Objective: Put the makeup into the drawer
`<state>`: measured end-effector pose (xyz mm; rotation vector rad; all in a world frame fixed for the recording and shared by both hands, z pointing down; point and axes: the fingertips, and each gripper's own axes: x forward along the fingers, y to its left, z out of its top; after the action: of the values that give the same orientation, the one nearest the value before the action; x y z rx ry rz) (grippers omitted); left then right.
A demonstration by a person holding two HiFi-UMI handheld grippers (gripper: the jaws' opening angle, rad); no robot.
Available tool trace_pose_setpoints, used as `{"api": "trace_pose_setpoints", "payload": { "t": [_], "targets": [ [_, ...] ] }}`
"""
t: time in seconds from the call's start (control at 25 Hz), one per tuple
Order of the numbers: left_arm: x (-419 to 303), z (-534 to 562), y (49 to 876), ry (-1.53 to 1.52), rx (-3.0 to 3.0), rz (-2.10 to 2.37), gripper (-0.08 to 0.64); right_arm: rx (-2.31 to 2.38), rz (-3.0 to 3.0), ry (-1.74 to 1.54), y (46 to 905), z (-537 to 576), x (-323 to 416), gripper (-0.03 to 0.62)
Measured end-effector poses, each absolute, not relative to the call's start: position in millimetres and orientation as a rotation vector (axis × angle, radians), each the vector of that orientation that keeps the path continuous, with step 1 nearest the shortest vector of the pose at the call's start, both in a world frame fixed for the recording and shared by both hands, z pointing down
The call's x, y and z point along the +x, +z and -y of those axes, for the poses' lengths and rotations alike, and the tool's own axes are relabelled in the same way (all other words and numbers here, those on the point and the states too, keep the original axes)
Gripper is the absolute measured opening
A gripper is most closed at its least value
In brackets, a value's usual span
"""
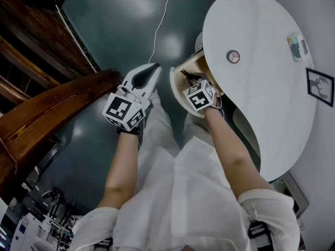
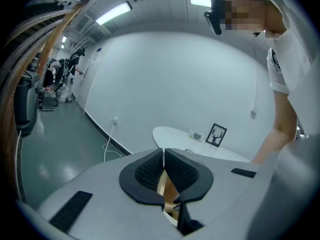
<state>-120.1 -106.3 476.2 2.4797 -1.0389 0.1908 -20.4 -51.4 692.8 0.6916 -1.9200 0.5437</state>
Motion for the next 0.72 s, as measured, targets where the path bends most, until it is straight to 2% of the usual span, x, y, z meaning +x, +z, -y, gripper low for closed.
{"api": "trace_pose_setpoints", "payload": {
  "t": [0.56, 0.72],
  "targets": [
    [-106, 111, 419, 0.179, 2.567, 1.042, 0.025, 0.855, 2.091, 0.481, 559, 72, -5, 0.071],
    [-95, 114, 409, 0.183, 2.594, 1.029, 0.025, 0.951, 2.099, 0.493, 529, 89, 22, 0.094]
  ]
}}
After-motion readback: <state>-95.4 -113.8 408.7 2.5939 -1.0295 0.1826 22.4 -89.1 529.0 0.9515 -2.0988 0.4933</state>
